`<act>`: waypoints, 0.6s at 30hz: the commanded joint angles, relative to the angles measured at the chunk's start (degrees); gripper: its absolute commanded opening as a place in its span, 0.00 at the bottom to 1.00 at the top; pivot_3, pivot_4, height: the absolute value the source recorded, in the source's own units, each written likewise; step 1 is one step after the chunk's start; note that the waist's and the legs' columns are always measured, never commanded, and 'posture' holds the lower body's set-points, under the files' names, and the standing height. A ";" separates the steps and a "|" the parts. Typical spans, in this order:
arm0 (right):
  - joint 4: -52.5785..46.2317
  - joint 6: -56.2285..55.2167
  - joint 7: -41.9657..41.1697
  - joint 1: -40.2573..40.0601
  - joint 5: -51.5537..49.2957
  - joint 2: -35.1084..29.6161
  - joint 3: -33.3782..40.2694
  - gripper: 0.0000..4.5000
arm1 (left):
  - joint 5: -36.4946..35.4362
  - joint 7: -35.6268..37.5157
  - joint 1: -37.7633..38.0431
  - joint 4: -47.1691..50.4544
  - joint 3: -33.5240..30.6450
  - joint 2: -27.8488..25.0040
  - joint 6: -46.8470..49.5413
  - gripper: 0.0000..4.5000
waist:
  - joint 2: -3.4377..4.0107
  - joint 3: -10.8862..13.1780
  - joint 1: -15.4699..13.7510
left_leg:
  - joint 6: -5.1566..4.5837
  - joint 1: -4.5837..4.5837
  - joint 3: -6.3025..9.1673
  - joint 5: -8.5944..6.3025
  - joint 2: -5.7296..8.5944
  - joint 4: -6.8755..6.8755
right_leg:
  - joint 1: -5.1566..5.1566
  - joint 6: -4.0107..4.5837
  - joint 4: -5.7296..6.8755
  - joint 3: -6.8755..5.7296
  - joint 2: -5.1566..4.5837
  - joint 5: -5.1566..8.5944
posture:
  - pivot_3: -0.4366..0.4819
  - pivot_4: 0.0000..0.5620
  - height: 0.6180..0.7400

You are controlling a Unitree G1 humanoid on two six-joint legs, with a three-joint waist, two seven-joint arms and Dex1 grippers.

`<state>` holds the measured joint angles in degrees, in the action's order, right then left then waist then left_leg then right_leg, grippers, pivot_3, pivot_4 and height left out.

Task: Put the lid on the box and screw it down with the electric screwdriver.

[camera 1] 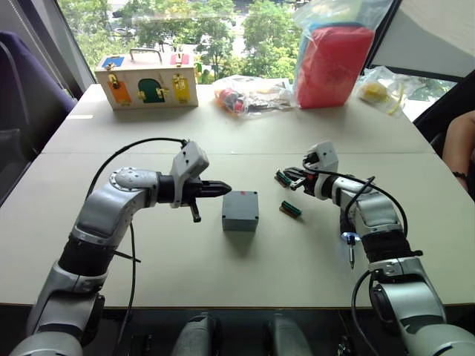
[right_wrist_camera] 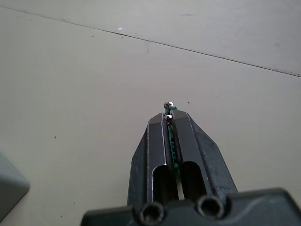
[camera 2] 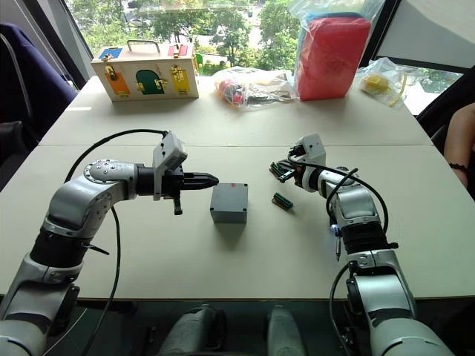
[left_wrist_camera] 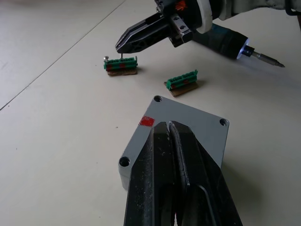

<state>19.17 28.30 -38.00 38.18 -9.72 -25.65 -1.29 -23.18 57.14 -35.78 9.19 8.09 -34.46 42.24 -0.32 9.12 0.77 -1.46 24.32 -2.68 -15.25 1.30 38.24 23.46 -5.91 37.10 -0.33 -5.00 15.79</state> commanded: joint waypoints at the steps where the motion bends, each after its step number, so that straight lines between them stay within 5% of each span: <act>1: -8.08 -1.60 -2.41 -0.93 -2.14 -1.69 1.76 0.01 | -0.73 0.71 -0.06 1.01 -0.96 -1.15 -0.56 0.00 | 0.00 0.00 0.00 | 0.00 0.00 0.00 0.00 0.00 0.00 | 0.00 0.00 0.00 0.00 0.00 0.00 | 0.48 0.27 1.00; 8: -24.49 3.88 -7.54 -6.76 -9.18 -1.39 -0.03 0.01 | -1.29 3.16 2.05 0.59 -1.10 -4.87 -0.83 0.00 | 0.00 0.00 0.02 | -0.19 0.00 0.03 -0.11 -0.04 -0.01 | 0.01 0.00 0.00 0.00 0.02 0.00 | 0.48 0.27 1.00; 18: -29.41 6.54 -6.25 -10.58 -10.06 0.17 -3.14 0.01 | -1.43 2.44 3.10 0.07 -0.95 -4.46 -1.22 0.00 | 0.00 0.00 -0.12 | -0.27 -0.01 0.04 -0.16 -0.02 0.00 | 0.00 0.00 0.00 -0.01 -0.01 0.00 | 0.48 0.27 1.00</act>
<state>-8.00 34.84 -44.42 27.32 -18.86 -25.78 -4.46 -24.28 59.63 -32.18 8.47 7.87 -39.02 41.89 -0.32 9.12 0.65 -1.73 24.31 -2.65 -15.41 1.28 38.24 23.46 -5.90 37.10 -0.34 -5.02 15.79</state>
